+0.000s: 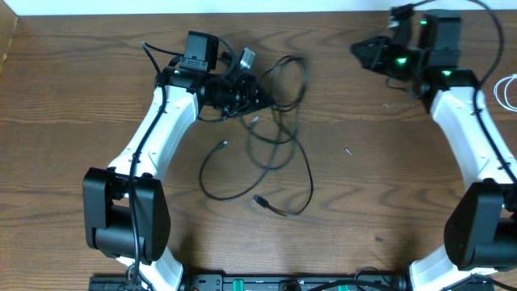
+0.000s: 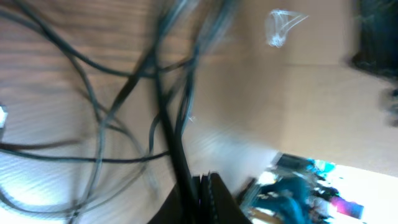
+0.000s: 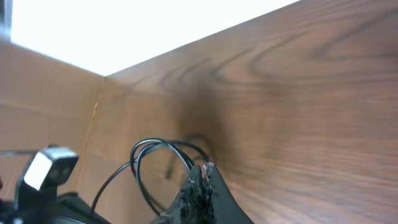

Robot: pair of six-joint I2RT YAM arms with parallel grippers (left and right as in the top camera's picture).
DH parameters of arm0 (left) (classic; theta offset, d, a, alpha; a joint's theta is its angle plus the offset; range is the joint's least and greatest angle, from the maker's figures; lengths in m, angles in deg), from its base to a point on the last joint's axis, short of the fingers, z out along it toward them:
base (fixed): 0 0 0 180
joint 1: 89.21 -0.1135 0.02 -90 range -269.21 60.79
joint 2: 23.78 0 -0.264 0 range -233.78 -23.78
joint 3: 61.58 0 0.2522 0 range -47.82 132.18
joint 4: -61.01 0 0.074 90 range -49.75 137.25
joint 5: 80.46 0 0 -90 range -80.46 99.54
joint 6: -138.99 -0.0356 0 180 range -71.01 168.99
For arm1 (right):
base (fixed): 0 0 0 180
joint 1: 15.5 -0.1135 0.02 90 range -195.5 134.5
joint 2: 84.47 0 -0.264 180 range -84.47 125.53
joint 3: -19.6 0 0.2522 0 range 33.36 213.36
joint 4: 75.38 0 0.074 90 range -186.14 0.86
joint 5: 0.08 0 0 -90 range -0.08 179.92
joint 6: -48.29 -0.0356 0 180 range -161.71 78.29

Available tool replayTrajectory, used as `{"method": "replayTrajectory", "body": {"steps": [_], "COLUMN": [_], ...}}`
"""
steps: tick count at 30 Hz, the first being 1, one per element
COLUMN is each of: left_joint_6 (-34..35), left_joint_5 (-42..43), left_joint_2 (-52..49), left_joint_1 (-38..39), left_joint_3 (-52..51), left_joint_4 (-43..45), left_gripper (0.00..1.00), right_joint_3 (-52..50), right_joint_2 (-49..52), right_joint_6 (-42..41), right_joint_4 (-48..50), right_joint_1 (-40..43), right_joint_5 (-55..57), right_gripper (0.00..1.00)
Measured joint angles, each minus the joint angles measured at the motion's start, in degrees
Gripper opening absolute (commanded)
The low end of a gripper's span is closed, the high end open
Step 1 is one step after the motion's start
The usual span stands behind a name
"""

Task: Untangle cables

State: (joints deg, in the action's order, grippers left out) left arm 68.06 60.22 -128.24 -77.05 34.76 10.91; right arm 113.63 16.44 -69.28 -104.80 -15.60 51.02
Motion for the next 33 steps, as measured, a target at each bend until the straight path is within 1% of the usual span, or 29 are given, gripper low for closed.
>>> {"method": "replayTrajectory", "body": {"steps": [3,7,9,10,13,14,17,23,28,33], "left_joint_6": [-2.91,-5.38,-5.95,-6.1,-6.58,-6.73,-7.1,-7.15,-7.13,-7.15], "left_joint_5": [-6.19,-9.79,-10.73,-10.99,-11.43,-11.52,-11.61,-11.61,-11.63,-11.61], "left_joint_2": [0.0,0.0,0.0,0.0,0.0,0.0,0.0,0.0,0.0,0.0], "left_joint_1": [-0.11,-0.11,-0.11,-0.11,-0.11,-0.11,-0.11,-0.11,-0.11,-0.11], "left_joint_3": [0.0,0.0,0.0,0.0,0.0,0.0,0.0,0.0,0.0,0.0], "left_joint_4": [-2.8,-2.91,-2.64,-2.6,-2.47,-2.45,-2.43,-2.43,-2.43,-2.43], "left_gripper": [0.08,0.07,0.07,0.08,0.08,0.07,0.07,0.08,0.07,0.07], "right_joint_3": [0.0,-0.04,-0.07,-0.09,-0.09,-0.09,-0.09,-0.2,-0.22,-0.24], "right_joint_2": [0.0,0.0,0.0,0.02,1.22,1.4,4.66,11.91,15.37,18.6], "right_joint_6": [0.76,3.54,5.16,5.68,7.65,7.67,8.2,8.39,8.02,6.8], "right_joint_4": [0.48,1.38,0.11,-0.39,-0.92,-0.94,1.22,7.17,10.54,16.24], "right_joint_1": [2.43,2.51,1.22,0.37,-3.72,-4.04,-8.63,-16.0,-19.04,-21.99], "right_joint_5": [-1.44,-5.62,-7.02,-7.43,-8.72,-8.79,-9.31,-9.62,-9.94,-9.44], "right_gripper": [0.01,0.01,0.12,0.22,0.35,0.38,0.45,0.47,0.51,0.52]}}
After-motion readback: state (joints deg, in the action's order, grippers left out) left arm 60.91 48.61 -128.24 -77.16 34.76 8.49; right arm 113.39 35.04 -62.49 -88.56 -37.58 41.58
